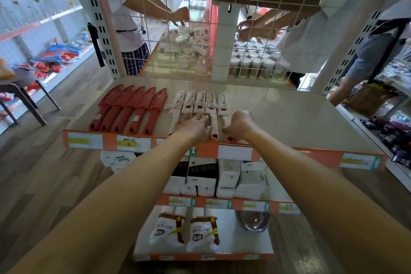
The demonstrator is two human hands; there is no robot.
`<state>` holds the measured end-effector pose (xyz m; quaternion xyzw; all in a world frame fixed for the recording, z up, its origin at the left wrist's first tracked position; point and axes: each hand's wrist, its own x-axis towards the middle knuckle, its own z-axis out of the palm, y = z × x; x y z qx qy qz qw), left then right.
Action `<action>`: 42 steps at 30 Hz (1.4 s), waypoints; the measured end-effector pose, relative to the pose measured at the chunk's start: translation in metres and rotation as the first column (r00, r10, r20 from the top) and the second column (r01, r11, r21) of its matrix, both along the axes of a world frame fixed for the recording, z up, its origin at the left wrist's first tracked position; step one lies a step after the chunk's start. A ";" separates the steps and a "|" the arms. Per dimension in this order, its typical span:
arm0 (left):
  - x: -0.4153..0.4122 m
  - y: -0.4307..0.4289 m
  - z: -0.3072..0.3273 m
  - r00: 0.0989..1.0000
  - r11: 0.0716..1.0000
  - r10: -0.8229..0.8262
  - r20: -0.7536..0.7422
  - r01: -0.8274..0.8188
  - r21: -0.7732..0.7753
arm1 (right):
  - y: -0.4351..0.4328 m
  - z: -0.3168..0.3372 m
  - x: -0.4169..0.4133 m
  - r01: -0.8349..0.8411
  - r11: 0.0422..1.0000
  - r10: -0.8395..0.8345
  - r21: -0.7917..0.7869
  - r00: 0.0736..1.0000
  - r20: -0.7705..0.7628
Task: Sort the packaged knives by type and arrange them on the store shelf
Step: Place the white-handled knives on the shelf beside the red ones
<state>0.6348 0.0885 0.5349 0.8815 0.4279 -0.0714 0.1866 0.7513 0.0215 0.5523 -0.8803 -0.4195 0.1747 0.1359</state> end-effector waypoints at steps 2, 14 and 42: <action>-0.004 -0.001 0.001 1.000 1.000 -0.009 -0.009 0.009 0.001 | 0.000 0.001 -0.005 0.011 1.000 -0.011 0.016 1.000 0.000; -0.014 -0.011 0.005 1.000 0.999 -0.029 -0.007 0.029 -0.046 | 0.001 0.000 -0.007 0.061 0.997 -0.059 0.045 0.997 -0.058; -0.152 -0.010 0.021 0.999 0.988 0.022 -0.047 -0.014 0.153 | -0.012 0.015 -0.118 -0.043 0.994 0.020 0.100 0.975 0.222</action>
